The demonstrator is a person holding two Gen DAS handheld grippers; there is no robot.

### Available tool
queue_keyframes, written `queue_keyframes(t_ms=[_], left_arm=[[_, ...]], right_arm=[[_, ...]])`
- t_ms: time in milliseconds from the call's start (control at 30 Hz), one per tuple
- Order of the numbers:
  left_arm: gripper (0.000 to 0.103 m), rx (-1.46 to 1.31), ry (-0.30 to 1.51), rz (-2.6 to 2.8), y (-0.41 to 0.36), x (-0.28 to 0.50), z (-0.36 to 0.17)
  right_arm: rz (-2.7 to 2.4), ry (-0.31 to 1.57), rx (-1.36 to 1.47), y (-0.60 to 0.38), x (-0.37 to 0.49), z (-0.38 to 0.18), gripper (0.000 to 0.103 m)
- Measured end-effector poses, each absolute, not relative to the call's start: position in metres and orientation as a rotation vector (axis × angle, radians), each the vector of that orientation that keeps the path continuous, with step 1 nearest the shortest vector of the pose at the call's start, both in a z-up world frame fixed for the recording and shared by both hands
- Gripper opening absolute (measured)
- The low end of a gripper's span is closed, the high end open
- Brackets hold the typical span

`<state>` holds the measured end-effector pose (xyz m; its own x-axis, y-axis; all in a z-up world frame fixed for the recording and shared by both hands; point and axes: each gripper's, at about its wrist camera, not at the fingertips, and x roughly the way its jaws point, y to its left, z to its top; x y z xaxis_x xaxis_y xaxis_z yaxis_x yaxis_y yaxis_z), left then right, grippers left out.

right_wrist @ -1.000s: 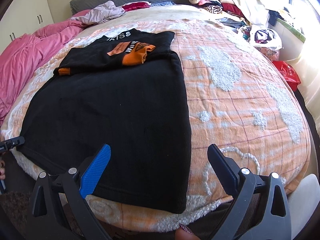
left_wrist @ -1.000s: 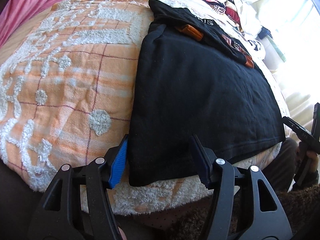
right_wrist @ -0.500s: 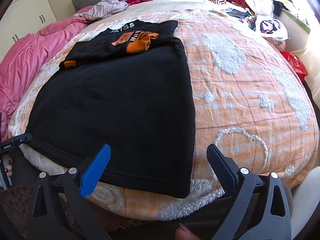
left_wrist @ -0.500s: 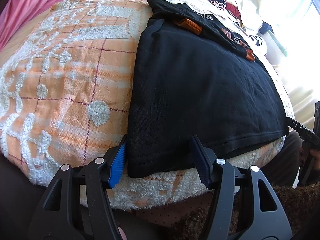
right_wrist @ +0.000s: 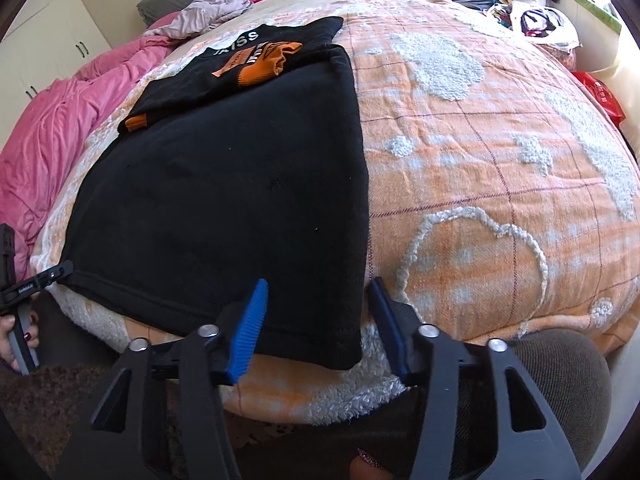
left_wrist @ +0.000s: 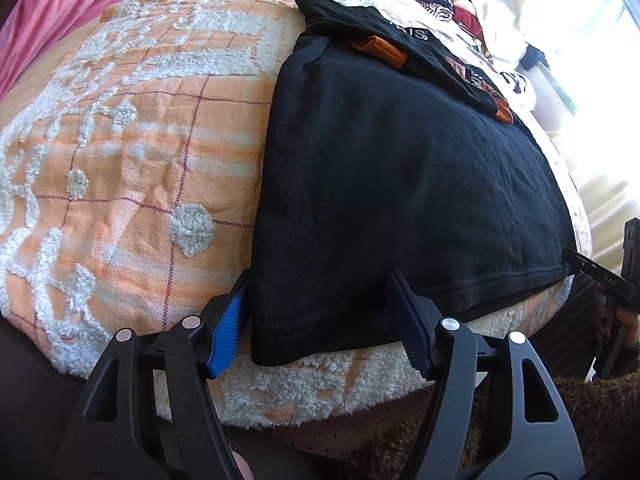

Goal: Fold small clothes
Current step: 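Position both open grippers side by side at the hem edge, then close both grippers on the hem and lift it off the blanket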

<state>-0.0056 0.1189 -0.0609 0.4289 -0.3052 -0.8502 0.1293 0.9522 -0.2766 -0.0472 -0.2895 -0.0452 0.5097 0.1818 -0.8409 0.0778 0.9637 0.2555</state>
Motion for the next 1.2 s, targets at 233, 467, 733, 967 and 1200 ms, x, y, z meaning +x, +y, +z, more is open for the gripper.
queue_keyframes(t_ms=[233,467,733,967,1200], left_arm=[[0.061,-0.183,1.094,-0.271,0.119,-0.004,-0.062],[0.057,-0.187,1.092,-0.265,0.118,-0.004,-0.06],[0.02,-0.237,1.074,-0.257,0.125,-0.003,-0.054],[0.006,-0.259,1.01,-0.26,0.127,-0.009,-0.039],[0.006,-0.269,0.921,-0.266,0.13,-0.006,-0.014]], right_arm=[[0.143,0.986,0.292,-0.287,-0.055,-0.032,0.011],[0.122,1.024,0.29,-0.288,-0.05,-0.04,0.018],[0.152,1.002,0.253,-0.284,-0.048,-0.035,0.01],[0.159,0.884,0.307,-0.292,-0.057,-0.016,0.009],[0.169,0.782,0.329,-0.297,-0.053,0.011,0.009]])
